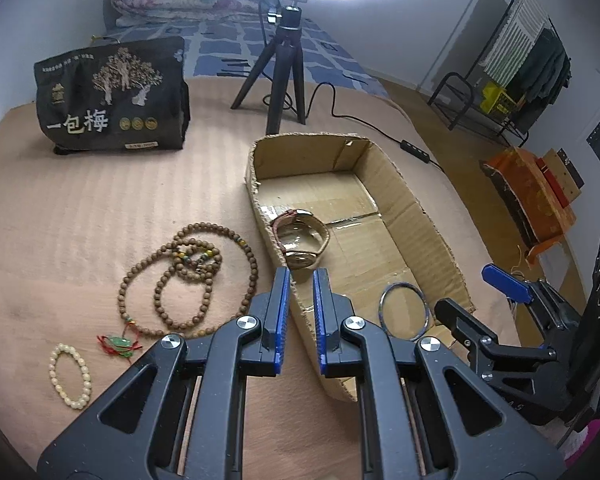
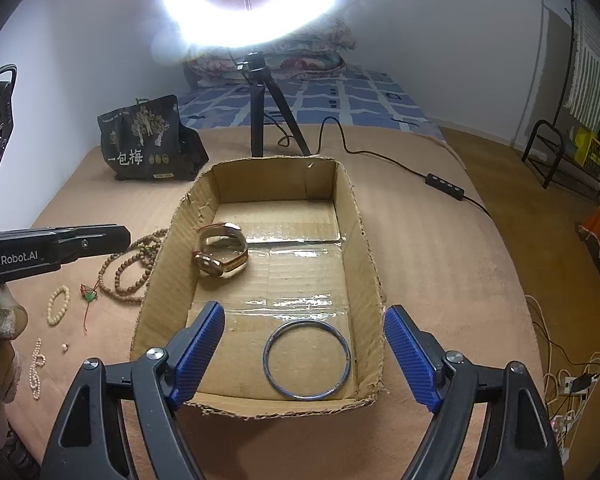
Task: Organize jewelry
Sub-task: 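Grasp the cream bead bracelet with the left tool while the right tool grasps a pearl earring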
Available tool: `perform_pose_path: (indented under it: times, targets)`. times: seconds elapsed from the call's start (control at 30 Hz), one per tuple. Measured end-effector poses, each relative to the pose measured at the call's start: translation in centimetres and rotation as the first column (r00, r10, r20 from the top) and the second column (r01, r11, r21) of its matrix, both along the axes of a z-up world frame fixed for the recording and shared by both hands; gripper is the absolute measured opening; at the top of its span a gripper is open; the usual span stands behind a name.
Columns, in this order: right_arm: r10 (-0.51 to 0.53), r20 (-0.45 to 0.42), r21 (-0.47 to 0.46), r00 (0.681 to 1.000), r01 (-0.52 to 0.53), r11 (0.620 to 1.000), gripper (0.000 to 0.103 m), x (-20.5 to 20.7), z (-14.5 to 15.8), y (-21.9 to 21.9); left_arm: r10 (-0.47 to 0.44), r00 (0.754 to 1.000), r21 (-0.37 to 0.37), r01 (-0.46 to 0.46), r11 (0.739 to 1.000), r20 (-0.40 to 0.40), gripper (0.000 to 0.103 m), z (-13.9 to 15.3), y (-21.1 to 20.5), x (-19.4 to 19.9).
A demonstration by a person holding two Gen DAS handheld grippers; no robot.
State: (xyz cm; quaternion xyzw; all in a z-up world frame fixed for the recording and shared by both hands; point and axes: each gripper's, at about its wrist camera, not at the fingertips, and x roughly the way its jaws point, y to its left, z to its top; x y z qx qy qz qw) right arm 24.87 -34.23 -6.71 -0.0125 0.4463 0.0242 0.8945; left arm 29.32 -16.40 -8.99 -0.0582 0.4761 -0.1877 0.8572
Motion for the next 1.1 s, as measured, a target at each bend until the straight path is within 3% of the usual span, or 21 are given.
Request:
perform_pose_path:
  times: [0.43, 0.6, 0.73, 1.1]
  targets:
    - [0.015, 0.041, 0.002, 0.999, -0.015, 1.0, 0.084, -1.0, 1.8, 2.3, 0.035, 0.996, 0.07, -0.041, 0.997, 0.08, 0.008, 2.6, 4.3, -2.1]
    - [0.042, 0.062, 0.023, 0.997, -0.043, 0.999, 0.084, -1.4, 2.9, 4.6, 0.065, 0.99, 0.106, -0.079, 0.991, 0.125, 0.029, 3.7, 7.9, -3.4]
    - [0.08, 0.076, 0.055, 0.994, -0.084, 0.995, 0.087, -1.8, 3.6, 7.1, 0.087, 0.985, 0.135, -0.107, 0.985, 0.146, 0.029, 4.3, 11.0, -4.5]
    - [0.232, 0.011, 0.065, 0.973, -0.232, 0.97, 0.087, -3.5, 1.6, 14.3, 0.151, 0.984, 0.175, -0.166, 0.971, 0.092, 0.029, 2.1, 19.0, -6.8]
